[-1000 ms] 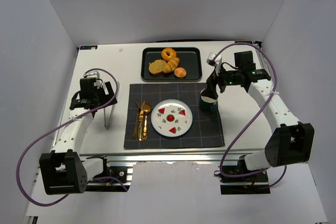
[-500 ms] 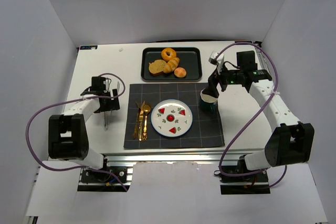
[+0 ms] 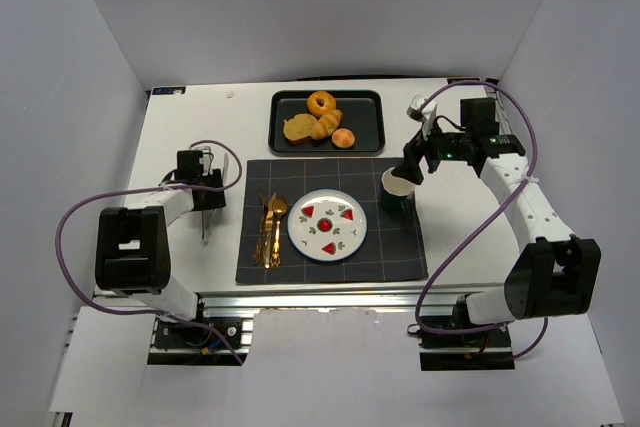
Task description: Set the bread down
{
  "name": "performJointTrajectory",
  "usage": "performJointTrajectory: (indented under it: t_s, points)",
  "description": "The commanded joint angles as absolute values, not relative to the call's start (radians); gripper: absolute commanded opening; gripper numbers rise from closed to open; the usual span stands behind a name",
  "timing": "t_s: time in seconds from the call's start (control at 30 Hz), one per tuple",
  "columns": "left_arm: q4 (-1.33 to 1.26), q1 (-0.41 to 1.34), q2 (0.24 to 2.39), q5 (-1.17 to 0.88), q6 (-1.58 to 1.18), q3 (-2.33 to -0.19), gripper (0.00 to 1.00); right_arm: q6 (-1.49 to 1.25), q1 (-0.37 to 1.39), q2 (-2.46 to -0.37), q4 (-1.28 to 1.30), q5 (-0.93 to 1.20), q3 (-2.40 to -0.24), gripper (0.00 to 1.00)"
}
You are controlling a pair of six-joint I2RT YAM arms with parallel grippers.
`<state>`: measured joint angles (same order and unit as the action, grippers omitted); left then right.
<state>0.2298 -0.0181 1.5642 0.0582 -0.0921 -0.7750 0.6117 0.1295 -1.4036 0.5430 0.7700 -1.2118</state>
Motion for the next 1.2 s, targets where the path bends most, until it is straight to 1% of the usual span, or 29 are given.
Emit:
performJointTrajectory:
  t_s: [0.0, 0.07, 0.1, 0.13, 0.27, 0.3, 0.37, 0.43, 0.47, 0.57, 0.6, 0.73, 0.9, 1.17]
  points:
    - [0.221, -0.018, 1.606, -0.034, -0.101, -0.741, 0.63, 0.611, 0.112, -1.364, 0.517, 0.792, -1.204, 0.89]
    - [0.216, -0.017, 1.600, -0.032, -0.106, -0.729, 0.57, 0.609, 0.110, -1.361, 0.517, 0.792, -1.203, 0.89]
    - [0.213, -0.017, 1.594, -0.031, -0.112, -0.723, 0.53, 0.607, 0.106, -1.361, 0.517, 0.792, -1.201, 0.89]
    - [0.212, -0.017, 1.588, -0.023, -0.117, -0.718, 0.43, 0.607, 0.104, -1.358, 0.517, 0.792, -1.200, 0.89]
    - [0.225, -0.018, 1.537, -0.029, -0.138, -0.730, 0.24, 0.604, 0.100, -1.353, 0.512, 0.790, -1.195, 0.89]
    - [0.233, -0.018, 1.504, -0.035, -0.147, -0.754, 0.20, 0.604, 0.100, -1.353, 0.511, 0.790, -1.195, 0.89]
    - [0.265, -0.015, 1.473, -0.073, -0.176, -0.796, 0.16, 0.601, 0.097, -1.351, 0.509, 0.790, -1.200, 0.89]
    - [0.287, -0.015, 1.436, -0.113, -0.225, -0.871, 0.17, 0.598, 0.094, -1.351, 0.506, 0.792, -1.204, 0.89]
    - [0.317, -0.015, 1.430, -0.130, -0.242, -0.900, 0.22, 0.592, 0.092, -1.353, 0.503, 0.790, -1.207, 0.89]
    - [0.336, -0.017, 1.417, -0.216, -0.313, -0.986, 0.29, 0.581, 0.087, -1.350, 0.494, 0.796, -1.212, 0.89]
    - [0.331, -0.015, 1.417, -0.265, -0.355, -0.998, 0.33, 0.578, 0.084, -1.350, 0.491, 0.798, -1.212, 0.90]
    - [0.318, 0.035, 1.463, -0.353, -0.460, -1.064, 0.42, 0.565, 0.081, -1.345, 0.477, 0.808, -1.204, 0.89]
    - [0.327, 0.090, 1.546, -0.380, -0.511, -1.172, 0.46, 0.542, 0.080, -1.328, 0.448, 0.822, -1.181, 0.89]
    - [0.396, 0.130, 1.707, -0.337, -0.477, -1.337, 0.48, 0.529, 0.068, -1.299, 0.425, 0.833, -1.144, 0.89]
